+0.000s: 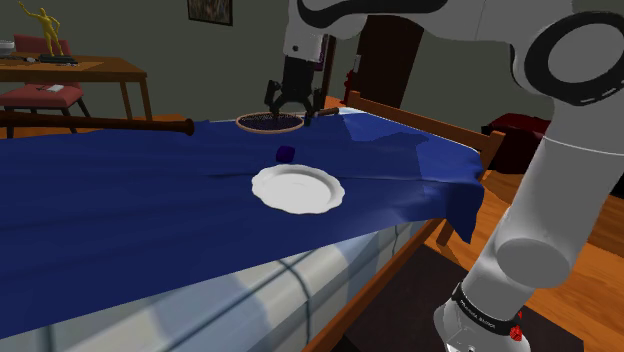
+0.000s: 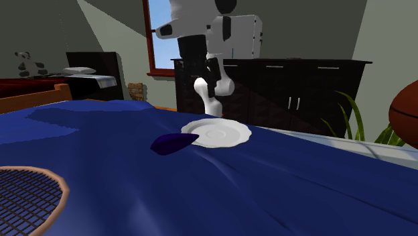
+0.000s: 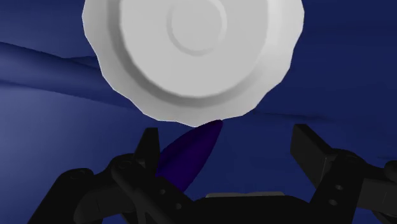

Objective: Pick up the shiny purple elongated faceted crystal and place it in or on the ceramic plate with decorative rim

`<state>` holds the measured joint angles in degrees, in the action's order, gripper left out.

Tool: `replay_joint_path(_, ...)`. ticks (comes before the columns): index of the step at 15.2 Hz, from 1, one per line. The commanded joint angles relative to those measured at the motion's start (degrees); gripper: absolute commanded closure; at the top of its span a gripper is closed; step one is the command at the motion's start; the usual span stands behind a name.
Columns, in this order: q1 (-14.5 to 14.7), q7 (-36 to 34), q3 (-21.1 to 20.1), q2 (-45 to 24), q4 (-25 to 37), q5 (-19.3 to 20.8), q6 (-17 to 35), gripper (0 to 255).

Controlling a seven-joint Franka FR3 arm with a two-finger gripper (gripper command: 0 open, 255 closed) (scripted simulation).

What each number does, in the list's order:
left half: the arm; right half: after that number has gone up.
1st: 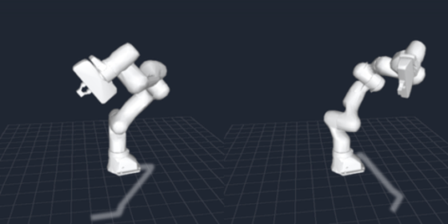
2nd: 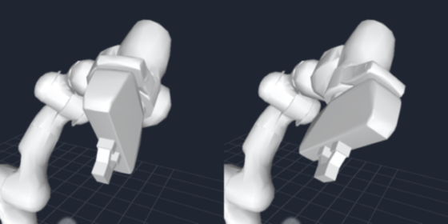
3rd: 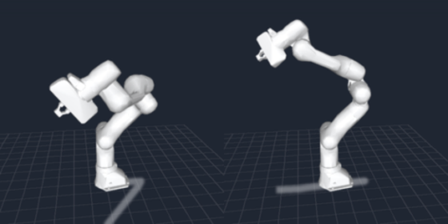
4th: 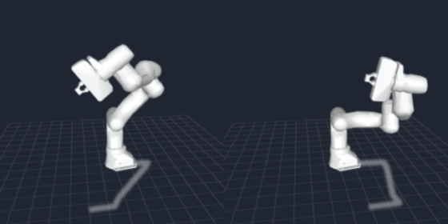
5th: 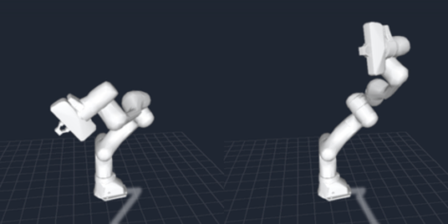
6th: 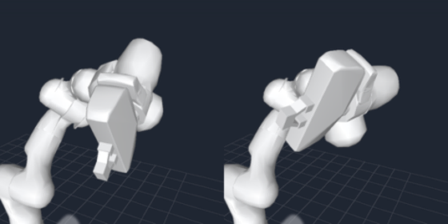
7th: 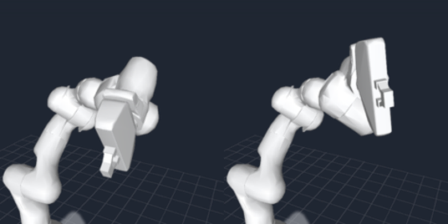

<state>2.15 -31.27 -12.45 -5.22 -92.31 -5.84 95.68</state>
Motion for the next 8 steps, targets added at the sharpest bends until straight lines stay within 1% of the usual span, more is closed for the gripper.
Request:
replay_joint_path(1,0.8,-3.3,-0.4,-5.5,6.8,0.9,-1.7,0)
replay_joint_path(6,3.8,-10.0,-0.4,-20.7,28.0,3.1,-8.5,0)
replay_joint_path(8,3.7,-9.8,-0.3,-20.0,25.3,3.0,-6.6,0)
